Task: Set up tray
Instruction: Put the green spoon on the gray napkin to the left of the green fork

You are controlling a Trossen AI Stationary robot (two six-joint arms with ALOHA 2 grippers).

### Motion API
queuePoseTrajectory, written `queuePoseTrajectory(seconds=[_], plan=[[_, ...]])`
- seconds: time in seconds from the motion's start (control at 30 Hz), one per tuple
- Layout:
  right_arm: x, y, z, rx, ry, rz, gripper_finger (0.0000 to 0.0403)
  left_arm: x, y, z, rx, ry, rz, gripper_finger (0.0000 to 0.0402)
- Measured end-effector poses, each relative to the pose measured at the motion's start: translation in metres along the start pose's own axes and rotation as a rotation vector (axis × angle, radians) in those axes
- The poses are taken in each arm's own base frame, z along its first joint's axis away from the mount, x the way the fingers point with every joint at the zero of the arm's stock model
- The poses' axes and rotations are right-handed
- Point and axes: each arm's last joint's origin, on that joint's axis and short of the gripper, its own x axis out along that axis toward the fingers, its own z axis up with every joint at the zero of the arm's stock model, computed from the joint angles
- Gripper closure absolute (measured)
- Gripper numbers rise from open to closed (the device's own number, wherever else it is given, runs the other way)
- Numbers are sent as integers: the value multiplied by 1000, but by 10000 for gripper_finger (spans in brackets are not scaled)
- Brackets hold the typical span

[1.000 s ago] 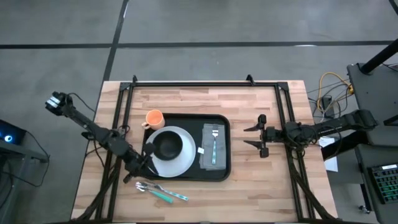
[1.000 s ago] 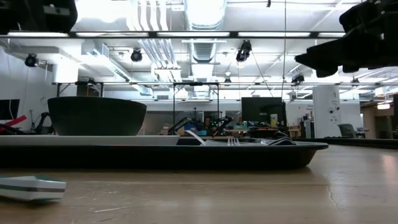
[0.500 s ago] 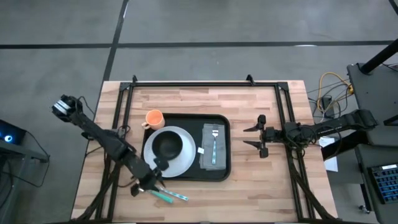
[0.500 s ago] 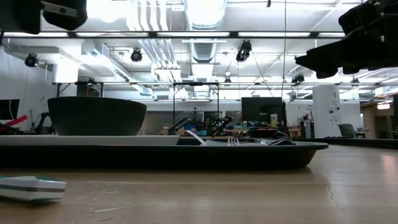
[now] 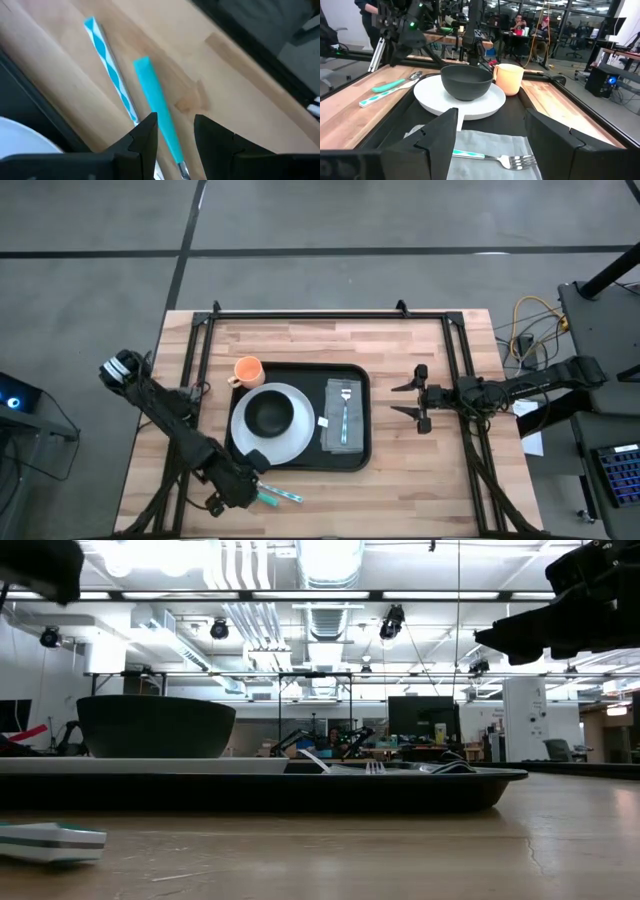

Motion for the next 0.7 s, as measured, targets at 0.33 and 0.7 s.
queuePoseTrajectory(seconds=[0.33, 0.7], plan=[[0, 0, 0, -3, 0, 0, 183, 19, 1, -15, -67, 83, 7, 293], [0, 0, 0, -21, 0, 0, 183, 22, -5, -16, -92, 69, -2, 293]])
